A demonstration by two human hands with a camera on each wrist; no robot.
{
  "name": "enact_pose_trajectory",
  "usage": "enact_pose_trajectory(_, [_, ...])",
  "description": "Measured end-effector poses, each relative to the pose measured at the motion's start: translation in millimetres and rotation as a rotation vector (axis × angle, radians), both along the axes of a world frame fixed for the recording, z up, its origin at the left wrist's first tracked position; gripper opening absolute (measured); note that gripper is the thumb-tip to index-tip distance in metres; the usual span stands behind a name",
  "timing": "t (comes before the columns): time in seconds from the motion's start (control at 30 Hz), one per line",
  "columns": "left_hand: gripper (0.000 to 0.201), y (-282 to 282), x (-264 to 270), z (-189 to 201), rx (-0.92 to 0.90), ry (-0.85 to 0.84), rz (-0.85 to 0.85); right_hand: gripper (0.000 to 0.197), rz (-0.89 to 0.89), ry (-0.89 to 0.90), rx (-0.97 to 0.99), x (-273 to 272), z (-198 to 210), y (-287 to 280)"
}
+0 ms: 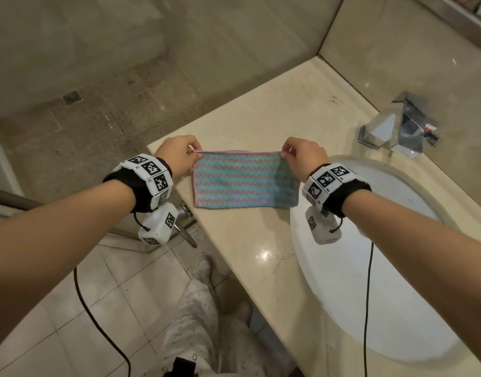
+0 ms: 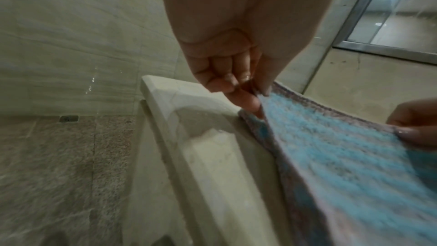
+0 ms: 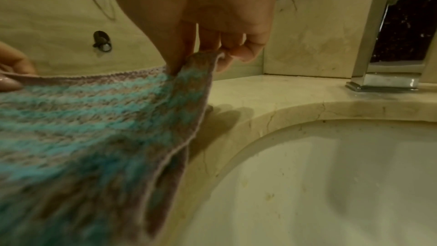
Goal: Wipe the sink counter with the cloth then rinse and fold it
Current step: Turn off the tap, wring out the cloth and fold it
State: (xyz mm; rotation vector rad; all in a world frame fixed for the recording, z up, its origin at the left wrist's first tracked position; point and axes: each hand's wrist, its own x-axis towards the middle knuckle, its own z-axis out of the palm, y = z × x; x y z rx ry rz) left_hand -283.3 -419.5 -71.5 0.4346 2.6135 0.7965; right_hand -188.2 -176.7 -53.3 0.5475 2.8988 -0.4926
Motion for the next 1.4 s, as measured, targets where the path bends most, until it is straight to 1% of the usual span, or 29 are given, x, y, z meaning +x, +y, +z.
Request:
enact_pose_trajectory(0.1, [0.007, 5, -5, 2, 0.029, -0.022, 0.039, 0.021, -0.047, -0.006, -0.012, -8, -1, 1])
enact_pose_trajectory(0.33, [0.007, 7, -12, -6, -0.033, -0.057, 0.057, 0.024, -0.090, -0.053, -0.032, -15, -14, -2])
enact_pose_trajectory(0.4, [0.006, 5, -12, -7, -0.030, -0.060, 0.069, 0.026, -0.098, -0.038, -0.036, -14, -16, -3])
enact_pose_trajectory(0.47, [0.008, 2, -13, -8, -0.039, -0.046, 0.050, 0.028, -0.112, 0.016, -0.034, -11, -17, -2])
enact_pose_trajectory(0.5, [0.014, 1, -14, -8, -0.030, -0.045, 0.022, 0.028, -0.127, 0.042, -0.033, -8, -17, -2])
enact_pose_trajectory(0.6, [0.046, 0, -12, -4, 0.036, -0.087, -0.060, 0.029, -0.197, 0.056, -0.055, 0, -10, 2])
enact_pose_trajectory(0.63, [0.053, 0, -11, -3, 0.047, -0.064, -0.061, 0.029, -0.234, 0.038, -0.078, 3, -7, 3])
enact_pose_trajectory(0.67, [0.054, -1, -9, -1, 0.040, -0.018, -0.060, 0.030, -0.270, 0.015, -0.098, 7, -4, 4])
enact_pose_trajectory(0.7, [0.050, -2, -6, 1, 0.023, 0.037, -0.066, 0.031, -0.298, -0.018, -0.119, 11, -2, 4])
enact_pose_trajectory(0.8, [0.026, 0, 10, 6, -0.040, 0.155, -0.168, 0.039, -0.321, -0.158, -0.212, 26, -4, 2])
enact_pose_trajectory(0.87, [0.017, 2, 24, 7, -0.079, 0.220, -0.231, 0.043, -0.334, -0.219, -0.280, 36, -5, -3])
enact_pose_trajectory(0.9, [0.015, 3, 31, 6, -0.090, 0.242, -0.236, 0.042, -0.358, -0.231, -0.331, 40, -5, -6])
enact_pose_trajectory(1.0, [0.013, 3, 50, 1, -0.116, 0.251, -0.279, 0.030, -0.437, -0.242, -0.498, 49, -6, -11])
enact_pose_trajectory(1.07, [0.013, 2, 61, -4, -0.151, 0.243, -0.343, 0.024, -0.483, -0.229, -0.558, 52, -6, -12])
enact_pose_trajectory(1.13, [0.014, 1, 68, -8, -0.173, 0.241, -0.383, 0.025, -0.566, -0.177, -0.639, 55, -7, -10])
enact_pose_trajectory(1.2, [0.015, -2, 73, -12, -0.163, 0.241, -0.388, 0.026, -0.642, -0.149, -0.741, 58, -6, -9])
enact_pose_trajectory(1.27, [0.015, -7, 74, -15, -0.142, 0.238, -0.362, 0.022, -0.682, -0.155, -0.783, 60, -7, -8])
enact_pose_trajectory(1.37, [0.017, -14, 71, -17, -0.133, 0.216, -0.329, 0.010, -0.695, -0.167, -0.759, 61, -10, -8])
enact_pose_trajectory(1.4, [0.017, -15, 71, -17, -0.134, 0.205, -0.329, 0.009, -0.695, -0.169, -0.770, 62, -12, -8])
